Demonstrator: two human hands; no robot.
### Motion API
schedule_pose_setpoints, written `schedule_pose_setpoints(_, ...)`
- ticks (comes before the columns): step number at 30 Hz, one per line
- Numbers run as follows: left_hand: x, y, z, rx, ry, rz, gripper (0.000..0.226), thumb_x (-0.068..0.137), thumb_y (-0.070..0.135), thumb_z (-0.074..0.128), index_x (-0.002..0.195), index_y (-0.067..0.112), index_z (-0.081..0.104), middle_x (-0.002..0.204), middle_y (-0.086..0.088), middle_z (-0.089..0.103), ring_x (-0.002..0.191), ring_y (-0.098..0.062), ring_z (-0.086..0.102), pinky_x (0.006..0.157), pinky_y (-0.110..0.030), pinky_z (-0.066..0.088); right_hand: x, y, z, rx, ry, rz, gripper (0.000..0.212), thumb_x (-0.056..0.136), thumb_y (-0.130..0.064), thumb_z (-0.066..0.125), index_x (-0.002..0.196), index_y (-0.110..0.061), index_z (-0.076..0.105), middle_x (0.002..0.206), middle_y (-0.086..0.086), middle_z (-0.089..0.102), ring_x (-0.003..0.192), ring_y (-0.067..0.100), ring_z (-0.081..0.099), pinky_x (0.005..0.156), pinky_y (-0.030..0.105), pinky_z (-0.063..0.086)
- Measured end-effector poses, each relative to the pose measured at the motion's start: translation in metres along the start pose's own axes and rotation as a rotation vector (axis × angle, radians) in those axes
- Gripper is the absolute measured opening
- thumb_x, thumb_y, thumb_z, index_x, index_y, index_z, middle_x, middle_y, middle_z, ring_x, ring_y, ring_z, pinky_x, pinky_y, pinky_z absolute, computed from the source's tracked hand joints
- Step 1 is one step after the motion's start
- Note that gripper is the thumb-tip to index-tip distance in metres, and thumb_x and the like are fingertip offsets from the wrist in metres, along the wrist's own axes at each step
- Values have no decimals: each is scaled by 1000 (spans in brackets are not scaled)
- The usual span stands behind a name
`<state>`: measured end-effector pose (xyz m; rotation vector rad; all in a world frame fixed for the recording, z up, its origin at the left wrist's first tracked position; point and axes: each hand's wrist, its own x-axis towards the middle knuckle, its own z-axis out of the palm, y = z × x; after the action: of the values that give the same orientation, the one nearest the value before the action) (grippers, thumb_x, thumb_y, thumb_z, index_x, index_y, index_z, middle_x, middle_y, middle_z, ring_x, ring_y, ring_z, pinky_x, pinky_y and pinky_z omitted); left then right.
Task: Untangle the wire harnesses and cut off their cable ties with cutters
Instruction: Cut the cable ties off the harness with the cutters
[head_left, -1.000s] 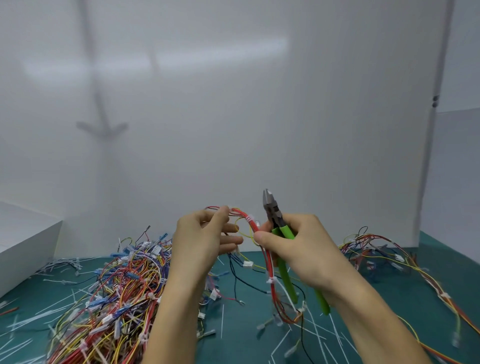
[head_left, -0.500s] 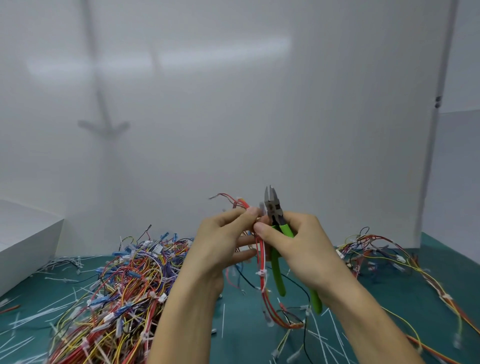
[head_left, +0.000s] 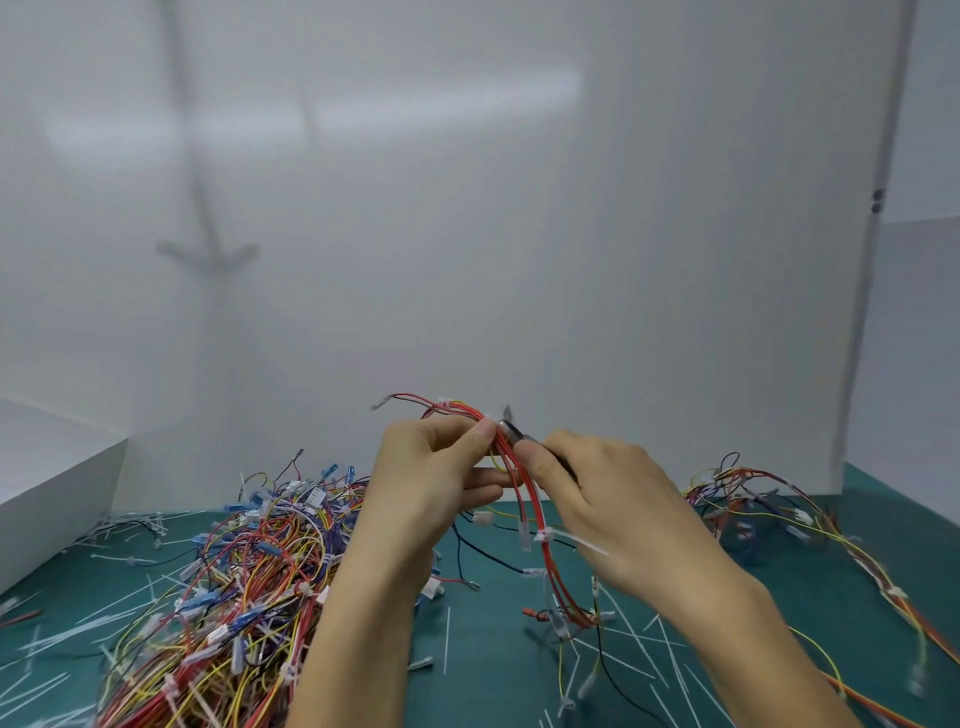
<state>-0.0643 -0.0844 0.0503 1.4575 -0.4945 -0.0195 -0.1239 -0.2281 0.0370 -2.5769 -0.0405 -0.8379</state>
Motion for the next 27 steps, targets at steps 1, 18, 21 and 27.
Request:
schedule_pose_setpoints(1, 0, 0, 1, 17, -9, 8, 19, 97, 17, 60, 87, 9, 74, 72, 1, 75, 67, -17, 75, 60, -20, 59, 0, 1, -1, -12, -1, -4, 51, 94, -65, 22, 73, -26, 48, 65, -5, 51, 63, 11, 49, 53, 28, 32)
schedule_pose_setpoints(18, 1, -1, 2, 245, -5, 131, 22, 96, 22, 62, 81, 18, 76, 76, -4, 76, 66, -16, 74, 63, -26, 60, 1, 0, -8, -33, -3, 21, 59, 81, -73, 15, 60, -23, 41, 56, 0, 44, 56, 15, 44, 51, 31, 29)
schedule_pose_setpoints(21, 1, -1, 3, 276, 2, 162, 22, 95, 22, 62, 79, 19, 76, 74, -4, 75, 65, -15, 74, 61, -26, 58, 1, 0, -9, 12, 1, 33, 64, 80, -74, 15, 62, -21, 46, 58, 2, 49, 57, 18, 47, 53, 35, 35)
schedule_pose_setpoints(27, 2, -1, 2, 297, 4, 189, 22, 95, 23, 63, 76, 21, 75, 71, -2, 74, 63, -13, 73, 60, -24, 58, 1, 0, -8, 8, -21, 22, 59, 96, -63, 28, 77, -17, 60, 72, 8, 63, 68, 25, 58, 66, 45, 47)
